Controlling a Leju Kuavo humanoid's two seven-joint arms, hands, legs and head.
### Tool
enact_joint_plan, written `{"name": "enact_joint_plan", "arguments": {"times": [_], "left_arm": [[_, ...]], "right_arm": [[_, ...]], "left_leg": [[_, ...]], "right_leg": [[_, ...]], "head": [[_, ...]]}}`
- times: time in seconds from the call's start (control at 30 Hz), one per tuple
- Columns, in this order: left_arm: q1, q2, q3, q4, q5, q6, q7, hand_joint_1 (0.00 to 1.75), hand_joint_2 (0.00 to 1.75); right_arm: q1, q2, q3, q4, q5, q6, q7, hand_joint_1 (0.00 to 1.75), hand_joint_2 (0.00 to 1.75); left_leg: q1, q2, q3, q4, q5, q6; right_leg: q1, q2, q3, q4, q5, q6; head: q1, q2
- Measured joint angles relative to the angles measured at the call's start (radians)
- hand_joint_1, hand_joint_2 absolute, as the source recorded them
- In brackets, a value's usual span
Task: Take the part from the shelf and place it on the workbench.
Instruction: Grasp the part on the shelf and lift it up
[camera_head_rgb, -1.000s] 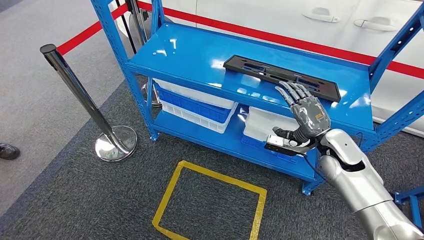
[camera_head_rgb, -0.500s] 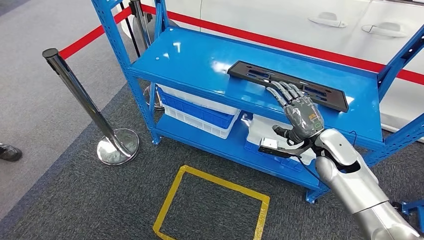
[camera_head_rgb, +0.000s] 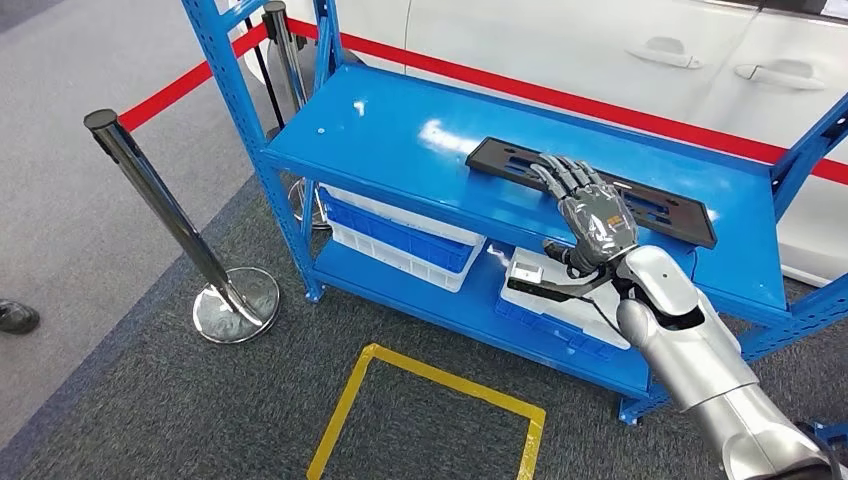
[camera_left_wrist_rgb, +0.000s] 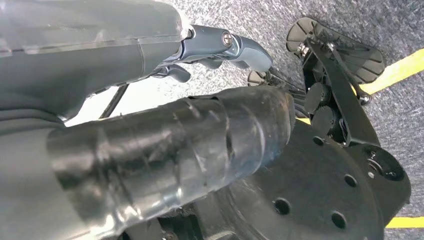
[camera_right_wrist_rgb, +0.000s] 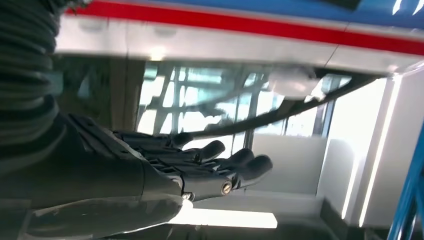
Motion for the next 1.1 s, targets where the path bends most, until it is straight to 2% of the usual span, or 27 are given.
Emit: {"name": "enact_joint_plan", "arguments": {"times": [0.07,0.1,0.2,0.23,0.27,0.3,0.33,0.37,0.4,0.43,0.5,0.53,0.57,0.63,0.7,0.73,0.77,0.8,0.87,0.9,0.93,1.03,1.07,1.1], "left_arm": [[0.002,0.002,-0.01,0.0,0.003,-0.002,0.001,0.0,0.0],[0.002,0.003,-0.014,0.0,0.005,-0.004,0.001,0.0,0.0],[0.001,0.005,-0.022,0.0,0.011,-0.009,0.002,0.0,0.0],[0.002,0.006,-0.026,0.0,0.012,-0.01,0.002,0.0,0.0],[0.002,0.007,-0.031,0.0,0.013,-0.01,0.002,0.0,0.0],[0.003,0.009,-0.036,0.0,0.014,-0.011,0.002,0.0,0.0],[0.003,0.01,-0.04,0.0,0.016,-0.012,0.003,0.0,0.0],[0.004,0.012,-0.044,0.0,0.018,-0.013,0.004,0.0,0.0],[0.003,0.013,-0.047,0.0,0.02,-0.014,0.006,0.0,0.0],[0.003,0.014,-0.05,0.0,0.023,-0.015,0.006,0.0,0.0],[0.002,0.016,-0.058,0.0,0.028,-0.016,0.008,0.0,0.0],[0.001,0.017,-0.062,0.0,0.03,-0.016,0.008,0.0,0.0],[0.0,0.018,-0.065,0.0,0.031,-0.016,0.008,0.0,0.0],[-0.001,0.019,-0.067,0.0,0.033,-0.016,0.008,0.0,0.0],[0.001,0.02,-0.068,0.0,0.035,-0.016,0.008,0.0,0.0],[0.002,0.021,-0.07,0.0,0.036,-0.016,0.008,0.0,0.0],[0.003,0.022,-0.071,0.0,0.037,-0.016,0.008,0.0,0.0],[0.004,0.023,-0.073,0.0,0.039,-0.016,0.008,0.0,0.0],[0.006,0.025,-0.074,0.0,0.042,-0.016,0.008,0.0,0.0],[0.006,0.025,-0.075,0.0,0.043,-0.016,0.008,0.0,0.0],[0.007,0.025,-0.075,0.0,0.043,-0.016,0.008,0.0,0.0],[0.008,0.025,-0.078,0.0,0.045,-0.016,0.009,0.0,0.0],[0.009,0.026,-0.079,0.0,0.045,-0.016,0.009,0.0,0.0],[0.008,0.026,-0.08,0.0,0.045,-0.016,0.008,0.0,0.0]], "right_arm": [[-0.018,0.01,0.004,0.032,0.006,0.0,0.002,0.0,1.75],[-0.027,0.015,0.007,0.047,0.008,0.0,0.003,0.0,1.75],[-0.04,0.026,0.016,0.095,0.014,-0.001,0.009,0.0,1.75],[-0.04,0.03,0.019,0.11,0.018,-0.001,0.012,0.0,1.75],[-0.041,0.034,0.023,0.125,0.024,-0.003,0.015,0.0,1.75],[-0.044,0.038,0.027,0.141,0.031,-0.005,0.019,0.0,1.75],[-0.049,0.042,0.031,0.156,0.039,-0.007,0.023,0.0,1.75],[-0.055,0.045,0.035,0.174,0.045,-0.01,0.028,0.0,1.75],[-0.063,0.049,0.039,0.192,0.049,-0.012,0.031,0.0,1.75],[-0.071,0.053,0.043,0.21,0.052,-0.015,0.034,0.0,1.75],[-0.086,0.06,0.049,0.241,0.055,-0.018,0.035,0.0,1.75],[-0.091,0.063,0.051,0.253,0.057,-0.02,0.035,0.0,1.75],[-0.096,0.065,0.052,0.266,0.057,-0.021,0.035,0.0,1.75],[-0.1,0.07,0.054,0.292,0.058,-0.024,0.033,0.0,1.75],[-0.1,0.076,0.056,0.317,0.057,-0.027,0.028,0.0,1.75],[-0.099,0.079,0.058,0.329,0.056,-0.028,0.025,0.0,1.75],[-0.098,0.081,0.059,0.34,0.054,-0.029,0.022,0.0,1.75],[-0.098,0.084,0.061,0.35,0.053,-0.03,0.02,0.0,1.75],[-0.097,0.088,0.063,0.366,0.051,-0.031,0.017,0.0,1.75],[-0.098,0.091,0.064,0.373,0.05,-0.032,0.016,0.0,1.75],[-0.098,0.093,0.064,0.379,0.05,-0.033,0.016,0.0,1.75],[-0.098,0.096,0.066,0.391,0.05,-0.035,0.016,0.0,1.75],[-0.098,0.097,0.067,0.393,0.05,-0.035,0.015,0.0,1.75],[-0.099,0.097,0.067,0.396,0.05,-0.036,0.015,0.0,1.75]], "left_leg": [[0.001,-0.001,0.016,-0.01,-0.004,0.014],[0.002,-0.002,0.025,-0.014,-0.006,0.019],[-0.005,-0.005,0.047,-0.017,-0.024,0.029],[-0.008,-0.007,0.058,-0.017,-0.033,0.031],[-0.011,-0.009,0.071,-0.017,-0.042,0.031],[-0.014,-0.01,0.085,-0.018,-0.052,0.031],[-0.016,-0.011,0.097,-0.019,-0.062,0.031],[-0.018,-0.012,0.11,-0.018,-0.073,0.028],[-0.019,-0.014,0.117,-0.019,-0.082,0.024],[-0.019,-0.015,0.124,-0.018,-0.088,0.019],[-0.018,-0.014,0.13,-0.01,-0.089,0.008],[-0.017,-0.012,0.124,0.011,-0.084,0.003],[-0.016,-0.01,0.105,0.046,-0.078,-0.002],[-0.012,-0.007,0.032,0.162,-0.092,-0.013],[-0.005,-0.005,-0.049,0.259,-0.149,-0.022],[-0.002,-0.003,-0.074,0.272,-0.17,-0.026],[0.001,-0.002,-0.086,0.258,-0.172,-0.029],[0.003,-0.001,-0.084,0.215,-0.147,-0.032],[0.006,0.001,-0.058,0.088,-0.041,-0.034],[0.005,0.002,-0.046,0.039,0.0,-0.03],[0.004,0.002,-0.04,0.01,0.027,-0.024],[0.001,0.001,-0.025,-0.008,0.03,0.0],[0.002,0.001,-0.014,-0.014,0.027,0.007],[0.002,0.001,-0.002,-0.018,0.023,0.014]], "right_leg": [[-0.002,0.0,-0.016,0.039,-0.008,0.006],[-0.002,0.001,-0.044,0.087,-0.021,0.007],[-0.001,0.002,-0.169,0.266,-0.079,0.008],[0.0,0.003,-0.196,0.285,-0.083,0.006],[0.001,0.003,-0.206,0.269,-0.066,0.002],[0.003,0.003,-0.2,0.22,-0.028,-0.005],[0.008,0.003,-0.186,0.154,0.027,-0.014],[0.014,0.003,-0.172,0.095,0.068,-0.023],[0.02,0.003,-0.16,0.053,0.097,-0.031],[0.025,0.004,-0.154,0.03,0.111,-0.037],[0.027,0.006,-0.139,0.016,0.107,-0.042],[0.025,0.007,-0.128,0.008,0.108,-0.045],[0.022,0.007,-0.116,0.001,0.105,-0.049],[0.019,0.005,-0.093,-0.009,0.094,-0.056],[0.016,0.005,-0.073,-0.011,0.076,-0.058],[0.015,0.006,-0.061,-0.011,0.065,-0.056],[0.013,0.006,-0.048,-0.01,0.055,-0.053],[0.011,0.007,-0.033,-0.01,0.043,-0.05],[0.009,0.007,-0.006,-0.007,0.019,-0.041],[0.009,0.008,0.002,-0.006,0.009,-0.034],[0.01,0.009,0.005,-0.007,0.0,-0.027],[0.009,0.011,0.011,0.001,-0.004,-0.009],[0.008,0.01,0.004,0.025,-0.003,-0.006],[0.006,0.009,-0.017,0.066,-0.008,-0.003]], "head": [[0.001,0.0],[0.001,0.0],[0.002,0.0],[0.002,0.0],[0.002,0.0],[0.002,0.0],[0.002,0.0],[0.0,0.0],[-0.001,0.0],[-0.002,0.0],[-0.002,0.0],[-0.002,0.0],[-0.002,0.0],[-0.002,0.0],[-0.002,0.0],[-0.002,0.0],[-0.002,0.0],[-0.002,0.0],[-0.002,0.0],[-0.002,0.0],[-0.003,0.0],[-0.003,0.0],[-0.002,0.0],[-0.002,0.0]]}}
